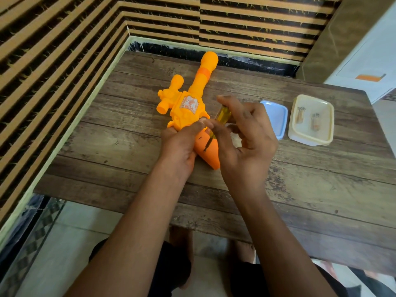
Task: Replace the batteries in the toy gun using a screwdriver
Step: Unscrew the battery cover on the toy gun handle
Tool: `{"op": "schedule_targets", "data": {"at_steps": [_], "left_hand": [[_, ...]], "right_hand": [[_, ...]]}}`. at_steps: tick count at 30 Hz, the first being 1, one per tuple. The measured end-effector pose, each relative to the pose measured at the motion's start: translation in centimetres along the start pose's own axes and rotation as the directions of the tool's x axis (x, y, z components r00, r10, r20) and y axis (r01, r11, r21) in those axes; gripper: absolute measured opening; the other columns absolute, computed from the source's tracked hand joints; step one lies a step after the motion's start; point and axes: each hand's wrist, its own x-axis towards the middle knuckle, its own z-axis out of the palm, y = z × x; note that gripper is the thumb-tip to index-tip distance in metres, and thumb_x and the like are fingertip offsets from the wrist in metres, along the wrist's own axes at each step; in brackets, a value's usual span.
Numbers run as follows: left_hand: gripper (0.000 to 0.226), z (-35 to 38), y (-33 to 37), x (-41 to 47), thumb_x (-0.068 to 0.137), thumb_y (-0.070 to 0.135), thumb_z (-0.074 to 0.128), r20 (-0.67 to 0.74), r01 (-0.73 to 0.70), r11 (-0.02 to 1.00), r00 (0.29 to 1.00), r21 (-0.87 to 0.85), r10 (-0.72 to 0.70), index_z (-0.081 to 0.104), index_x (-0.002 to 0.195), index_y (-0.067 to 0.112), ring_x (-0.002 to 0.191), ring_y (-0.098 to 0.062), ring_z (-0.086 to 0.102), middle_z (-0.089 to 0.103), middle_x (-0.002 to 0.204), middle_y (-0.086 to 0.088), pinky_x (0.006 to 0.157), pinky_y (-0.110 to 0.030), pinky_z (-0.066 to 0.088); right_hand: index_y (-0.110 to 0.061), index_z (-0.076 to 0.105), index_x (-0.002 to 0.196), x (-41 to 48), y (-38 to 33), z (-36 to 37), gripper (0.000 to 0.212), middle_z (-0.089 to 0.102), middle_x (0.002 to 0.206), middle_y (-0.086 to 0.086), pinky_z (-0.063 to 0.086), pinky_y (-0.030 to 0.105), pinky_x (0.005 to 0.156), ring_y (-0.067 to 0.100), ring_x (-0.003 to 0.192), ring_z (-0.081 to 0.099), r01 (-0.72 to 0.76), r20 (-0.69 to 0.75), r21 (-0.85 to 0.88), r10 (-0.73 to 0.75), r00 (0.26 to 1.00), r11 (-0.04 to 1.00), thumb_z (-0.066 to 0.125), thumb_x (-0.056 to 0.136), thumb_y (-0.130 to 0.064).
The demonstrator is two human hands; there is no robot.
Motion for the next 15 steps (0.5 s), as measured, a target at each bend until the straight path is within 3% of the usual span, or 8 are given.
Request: {"op": "schedule_targets", "data": {"at_steps": [2, 6, 11, 15], "left_hand": [[0.028, -0.09, -0.2, 0.28, 0.087, 0.0, 0.078, -0.008, 0.001, 1.0, 1.0, 0.005, -0.001, 0.073, 0.113, 0.008, 0.101, -0.031, 0.078, 0.079, 0.112, -0.016, 0.094, -0.057, 0.061], [0.04, -0.17, -0.33, 0.63, 0.089, -0.004, 0.075, 0.004, 0.002, 1.0, 1.0, -0.003, -0.002, 0.069, 0.128, 0.001, 0.086, -0.022, 0.08, 0.078, 0.113, -0.019, 0.074, -0.039, 0.067], [0.022, -0.18, -0.35, 0.52, 0.092, -0.003, 0.073, 0.023, -0.018, 0.999, 1.0, -0.032, 0.018, 0.072, 0.107, 0.012, 0.085, -0.018, 0.08, 0.08, 0.101, -0.009, 0.081, -0.04, 0.066], [0.034, -0.25, -0.36, 0.6, 0.089, -0.003, 0.076, 0.015, -0.006, 1.0, 1.0, -0.015, 0.006, 0.071, 0.121, 0.007, 0.095, -0.026, 0.08, 0.079, 0.11, -0.015, 0.083, -0.045, 0.066]], "right_hand": [[0.002, 0.069, 0.127, 0.03, 0.06, -0.12, 0.037, 0.062, 0.094, 0.013, 0.056, 0.04, 0.075, 0.018, 0.086, 0.062, -0.002, 0.001, 0.012, 0.002, 1.0, 1.0, 0.074, 0.091, 0.008], [0.004, 0.064, 0.132, 0.05, -0.13, -0.46, 0.039, 0.07, 0.107, 0.014, 0.057, 0.039, 0.083, 0.022, 0.094, 0.067, -0.006, 0.035, 0.037, 0.004, 0.999, 0.999, 0.063, 0.093, 0.011], [0.0, 0.069, 0.128, 0.08, -0.22, -0.11, 0.036, 0.06, 0.096, 0.014, 0.057, 0.041, 0.077, 0.022, 0.089, 0.062, -0.01, 0.037, 0.006, 0.01, 0.999, 1.0, 0.072, 0.093, 0.007], [0.001, 0.062, 0.137, 0.13, -0.05, -0.31, 0.043, 0.065, 0.1, 0.014, 0.053, 0.028, 0.084, 0.016, 0.091, 0.062, -0.01, 0.046, 0.006, 0.009, 0.999, 1.0, 0.066, 0.095, 0.008]]}}
